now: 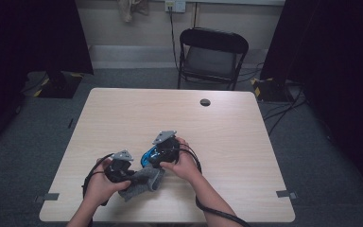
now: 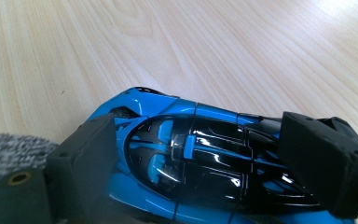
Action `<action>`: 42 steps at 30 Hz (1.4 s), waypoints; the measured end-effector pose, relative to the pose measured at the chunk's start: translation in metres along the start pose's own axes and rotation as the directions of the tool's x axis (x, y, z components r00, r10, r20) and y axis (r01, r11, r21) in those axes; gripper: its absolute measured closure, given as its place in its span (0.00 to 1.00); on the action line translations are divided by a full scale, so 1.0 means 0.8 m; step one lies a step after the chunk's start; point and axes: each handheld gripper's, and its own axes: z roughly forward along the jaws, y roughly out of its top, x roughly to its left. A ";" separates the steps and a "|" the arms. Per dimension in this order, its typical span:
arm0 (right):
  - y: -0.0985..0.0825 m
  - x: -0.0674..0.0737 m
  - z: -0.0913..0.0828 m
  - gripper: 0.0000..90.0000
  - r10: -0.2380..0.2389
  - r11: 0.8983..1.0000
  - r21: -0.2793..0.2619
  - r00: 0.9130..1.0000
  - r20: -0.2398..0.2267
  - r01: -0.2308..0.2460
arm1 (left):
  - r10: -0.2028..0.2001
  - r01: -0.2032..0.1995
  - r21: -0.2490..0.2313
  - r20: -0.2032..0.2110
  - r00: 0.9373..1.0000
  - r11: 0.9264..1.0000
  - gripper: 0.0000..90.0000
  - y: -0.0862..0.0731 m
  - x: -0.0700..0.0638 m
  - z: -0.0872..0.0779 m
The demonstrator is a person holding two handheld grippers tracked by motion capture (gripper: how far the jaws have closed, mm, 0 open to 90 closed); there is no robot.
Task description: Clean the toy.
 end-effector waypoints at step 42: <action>0.004 0.000 0.000 0.14 -0.017 1.000 0.025 1.000 -0.010 0.018 | -0.155 0.094 -0.180 -0.359 0.921 0.979 0.80 -0.015 0.084 -0.018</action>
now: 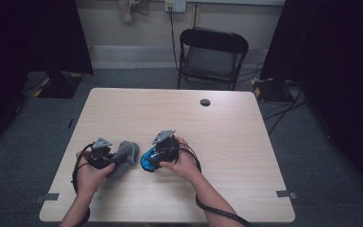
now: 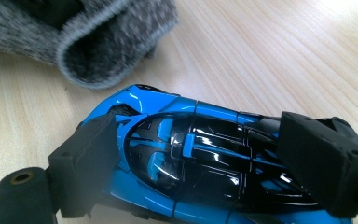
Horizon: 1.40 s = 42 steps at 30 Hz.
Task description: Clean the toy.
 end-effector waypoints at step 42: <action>0.000 0.001 0.000 0.14 0.004 1.000 -0.001 1.000 0.003 -0.004 | -0.001 -0.053 0.189 0.274 0.962 0.980 0.80 -0.019 -0.068 0.008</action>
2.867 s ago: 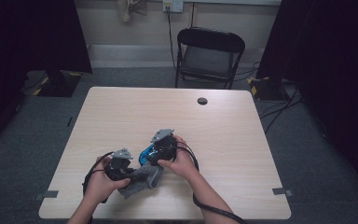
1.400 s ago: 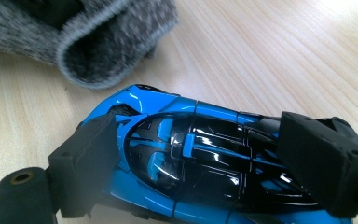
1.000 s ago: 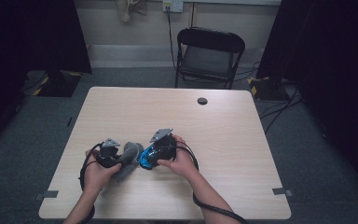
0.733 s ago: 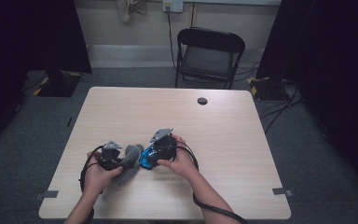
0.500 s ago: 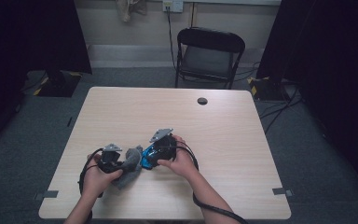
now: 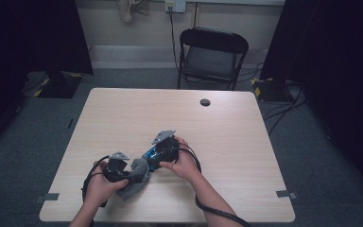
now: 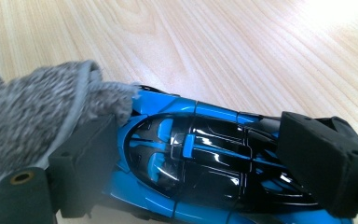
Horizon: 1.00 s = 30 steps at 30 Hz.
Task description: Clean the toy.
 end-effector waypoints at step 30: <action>-0.002 0.001 0.000 0.14 0.003 1.000 -0.011 1.000 -0.002 -0.003 | 0.119 -0.120 0.005 0.125 0.985 0.993 0.80 0.017 -0.018 -0.022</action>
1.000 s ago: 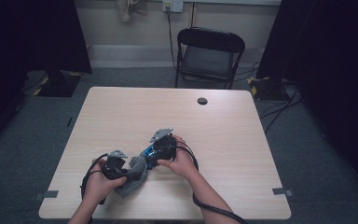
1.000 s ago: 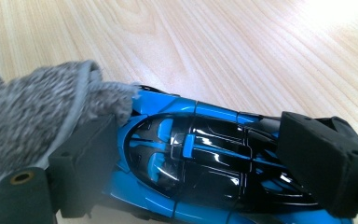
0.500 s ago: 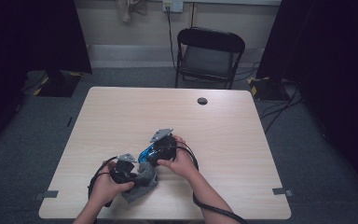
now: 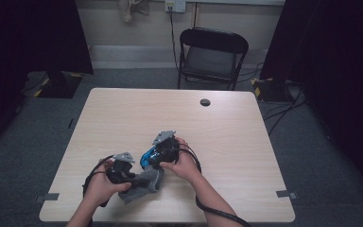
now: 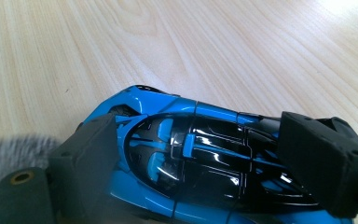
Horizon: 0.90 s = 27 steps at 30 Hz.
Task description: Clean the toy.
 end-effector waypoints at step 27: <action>0.000 0.001 0.000 0.15 -0.008 1.000 -0.005 1.000 -0.004 0.008 | -0.123 0.074 -0.186 -0.270 0.955 0.980 0.80 0.057 0.104 -0.029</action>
